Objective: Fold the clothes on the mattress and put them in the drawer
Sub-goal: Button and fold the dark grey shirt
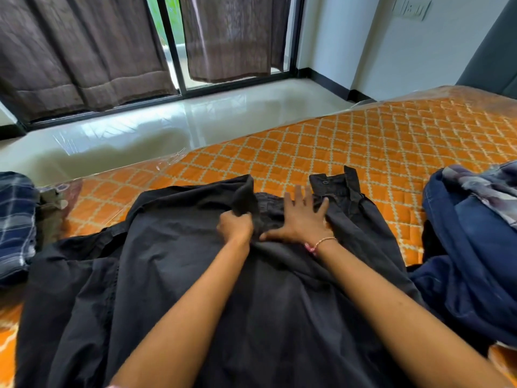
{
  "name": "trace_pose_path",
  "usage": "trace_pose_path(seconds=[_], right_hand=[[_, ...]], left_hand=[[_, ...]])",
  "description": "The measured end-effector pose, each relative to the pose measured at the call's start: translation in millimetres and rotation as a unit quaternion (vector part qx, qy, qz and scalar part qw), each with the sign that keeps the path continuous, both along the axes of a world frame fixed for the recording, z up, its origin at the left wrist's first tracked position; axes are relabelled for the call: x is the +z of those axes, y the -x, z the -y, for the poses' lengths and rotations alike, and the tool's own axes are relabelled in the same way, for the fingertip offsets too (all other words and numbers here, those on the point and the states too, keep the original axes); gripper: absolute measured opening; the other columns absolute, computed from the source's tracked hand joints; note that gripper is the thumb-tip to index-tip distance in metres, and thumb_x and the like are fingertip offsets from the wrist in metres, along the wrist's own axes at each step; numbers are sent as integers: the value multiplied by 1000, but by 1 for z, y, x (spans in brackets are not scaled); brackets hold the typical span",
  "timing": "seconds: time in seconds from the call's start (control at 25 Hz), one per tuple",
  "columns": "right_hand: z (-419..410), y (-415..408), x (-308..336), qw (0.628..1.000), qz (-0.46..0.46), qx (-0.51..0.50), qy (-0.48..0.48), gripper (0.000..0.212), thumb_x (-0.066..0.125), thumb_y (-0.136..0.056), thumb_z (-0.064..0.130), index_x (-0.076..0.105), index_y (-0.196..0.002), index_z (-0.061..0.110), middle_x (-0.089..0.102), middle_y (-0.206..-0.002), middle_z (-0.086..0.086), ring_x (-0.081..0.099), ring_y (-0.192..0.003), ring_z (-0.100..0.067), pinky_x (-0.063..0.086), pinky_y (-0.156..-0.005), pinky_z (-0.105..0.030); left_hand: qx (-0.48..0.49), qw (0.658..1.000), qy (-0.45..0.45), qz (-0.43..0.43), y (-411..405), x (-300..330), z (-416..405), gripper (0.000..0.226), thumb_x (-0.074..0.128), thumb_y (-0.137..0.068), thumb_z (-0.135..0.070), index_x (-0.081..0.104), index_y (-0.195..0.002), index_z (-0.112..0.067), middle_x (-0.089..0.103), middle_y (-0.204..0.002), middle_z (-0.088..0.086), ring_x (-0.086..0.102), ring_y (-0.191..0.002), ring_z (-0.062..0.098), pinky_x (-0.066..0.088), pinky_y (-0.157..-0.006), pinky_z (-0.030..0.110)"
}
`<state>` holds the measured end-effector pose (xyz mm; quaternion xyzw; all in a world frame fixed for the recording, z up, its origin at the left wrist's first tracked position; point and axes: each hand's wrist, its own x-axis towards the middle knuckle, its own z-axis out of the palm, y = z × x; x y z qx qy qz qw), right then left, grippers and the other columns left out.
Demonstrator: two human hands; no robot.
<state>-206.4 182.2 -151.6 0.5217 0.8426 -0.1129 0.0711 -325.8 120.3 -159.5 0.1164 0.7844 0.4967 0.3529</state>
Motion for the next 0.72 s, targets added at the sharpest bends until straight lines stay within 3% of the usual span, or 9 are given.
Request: trace_pose_path(seconds=[0.08, 0.12, 0.28, 0.4, 0.48, 0.52, 0.6, 0.64, 0.72], right_hand=[[-18, -13, -1, 972, -211, -105, -4, 59, 61, -87, 33, 43, -140, 14, 49, -140, -11, 42, -132, -31, 30, -107, -53], [-26, -18, -3, 954, -276, -113, -11, 43, 57, -90, 20, 53, -133, 15, 59, -130, -10, 53, -122, -29, 41, -102, -46], [-17, -1, 4, 974, -192, 55, 105, 54, 66, -86, 35, 51, -137, 25, 57, -134, -2, 53, -123, -23, 42, -102, -38], [-30, 10, 14, 968, -179, 99, 149, 29, 64, -89, 22, 67, -117, 13, 66, -121, -8, 60, -111, -23, 45, -89, -26], [-61, -5, 27, 977, -214, -6, 15, 22, 58, -91, 17, 72, -108, 12, 69, -113, -12, 62, -104, -29, 49, -83, -32], [-77, -20, 34, 961, -248, -110, -49, 23, 55, -91, 15, 71, -108, 11, 68, -113, -14, 61, -103, -34, 48, -80, -35], [-93, -49, 36, 902, -314, -281, -95, 29, 49, -93, 10, 62, -118, 7, 63, -119, -19, 58, -106, -38, 44, -76, -36], [-92, -55, 34, 883, -330, -324, -84, 31, 51, -94, 14, 57, -123, 6, 60, -122, -19, 57, -107, -37, 43, -75, -36], [-91, -51, 21, 906, -275, -321, -6, 53, 58, -90, 44, 55, -123, 3, 60, -121, -15, 57, -108, -36, 42, -76, -35]], left_hand=[[48, 994, -38, 95, 9, -5, 10, 11, 55, -94, -19, 57, -88, -10, 66, -96, 15, 62, -84, 29, 51, -71, 38], [53, 989, -55, 129, 11, -6, 16, 13, 51, -97, -20, 54, -89, -11, 64, -91, 12, 60, -76, 24, 50, -65, 35], [28, 984, -95, 150, 6, 4, 18, 17, 43, -101, -25, 53, -101, -12, 62, -89, 7, 59, -75, 18, 50, -64, 32], [-44, 982, -135, 122, 5, 12, 15, 33, 43, -99, -40, 59, -105, -11, 66, -94, 4, 62, -87, 20, 52, -75, 33], [-173, 978, -112, -3, 5, 3, 14, 57, 39, -93, -59, 56, -128, -17, 60, -127, 4, 53, -121, 23, 41, -102, 38], [-268, 953, -50, -131, 3, -7, 18, 64, 35, -93, -61, 43, -142, -19, 45, -145, 5, 37, -137, 21, 28, -112, 38], [-406, 823, 106, -383, -6, -32, 30, 75, 26, -93, -65, 13, -153, -22, 9, -160, 7, 5, -148, 18, 7, -117, 38], [-430, 772, 143, -445, -9, -40, 34, 82, 20, -89, -72, 5, -153, -23, -2, -161, 7, -4, -148, 18, 1, -118, 38], [-413, 754, 154, -486, -11, -45, 38, 97, 2, -74, -81, 0, -153, -26, -7, -160, 7, -9, -148, 18, -2, -117, 38]])
